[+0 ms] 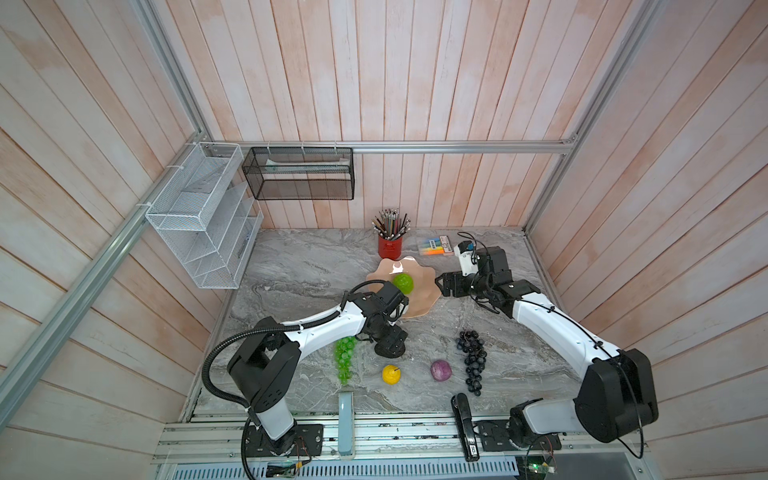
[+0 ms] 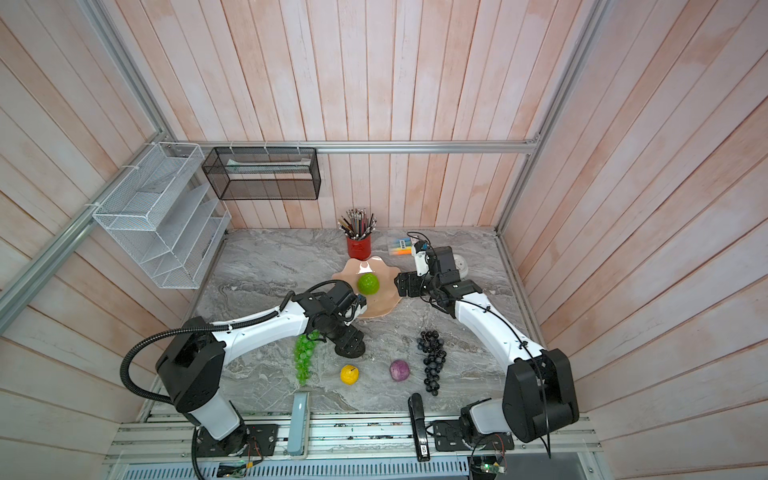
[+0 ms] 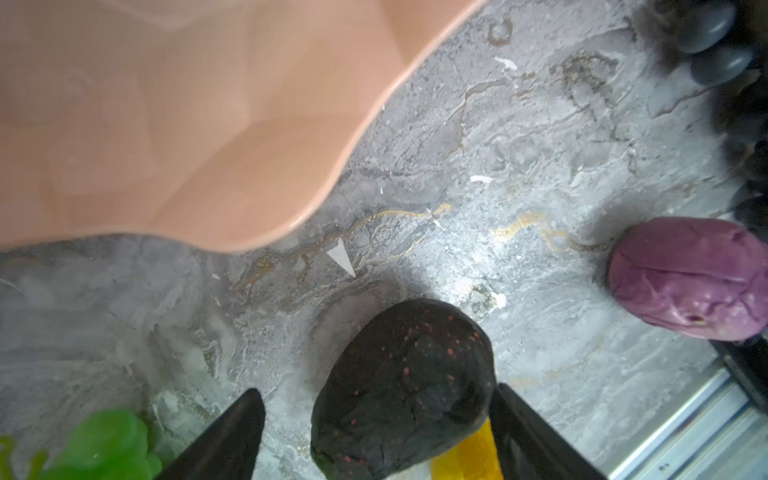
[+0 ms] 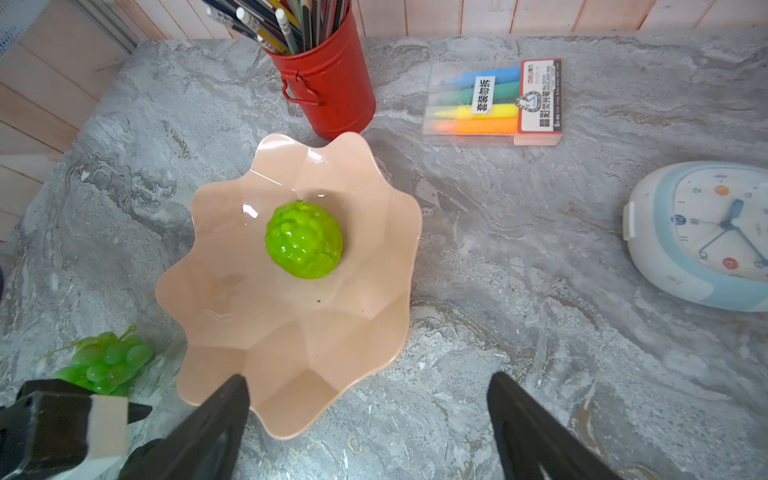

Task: Place and organize the fake fruits in the fruit bowl
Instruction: 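Lower the left gripper onto the dark avocado and grasp it while the right arm withdraws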

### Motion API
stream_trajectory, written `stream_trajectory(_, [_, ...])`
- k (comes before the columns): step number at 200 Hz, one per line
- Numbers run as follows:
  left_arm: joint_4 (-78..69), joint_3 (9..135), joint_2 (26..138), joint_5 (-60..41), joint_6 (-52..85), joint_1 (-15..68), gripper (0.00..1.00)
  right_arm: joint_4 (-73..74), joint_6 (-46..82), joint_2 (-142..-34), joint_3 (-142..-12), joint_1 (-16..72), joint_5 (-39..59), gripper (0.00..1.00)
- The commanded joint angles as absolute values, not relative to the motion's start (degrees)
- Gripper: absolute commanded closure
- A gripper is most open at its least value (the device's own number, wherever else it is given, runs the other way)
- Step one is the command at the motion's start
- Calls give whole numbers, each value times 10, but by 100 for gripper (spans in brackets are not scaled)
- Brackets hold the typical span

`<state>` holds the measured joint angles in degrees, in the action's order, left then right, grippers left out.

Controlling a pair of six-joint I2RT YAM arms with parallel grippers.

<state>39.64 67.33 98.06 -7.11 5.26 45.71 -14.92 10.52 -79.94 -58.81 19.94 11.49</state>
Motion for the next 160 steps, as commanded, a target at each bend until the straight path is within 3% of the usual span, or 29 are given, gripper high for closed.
stream_trajectory(1, [386, 673, 999, -89, 27, 459, 14, -129, 111, -800, -586, 198, 133, 10])
stream_trajectory(101, [340, 620, 995, -92, 64, 480, 17, -112, 115, -796, -560, 197, 142, 10])
stream_trajectory(160, [313, 606, 994, -75, 82, 480, 38, -107, 112, -791, -552, 198, 143, 11])
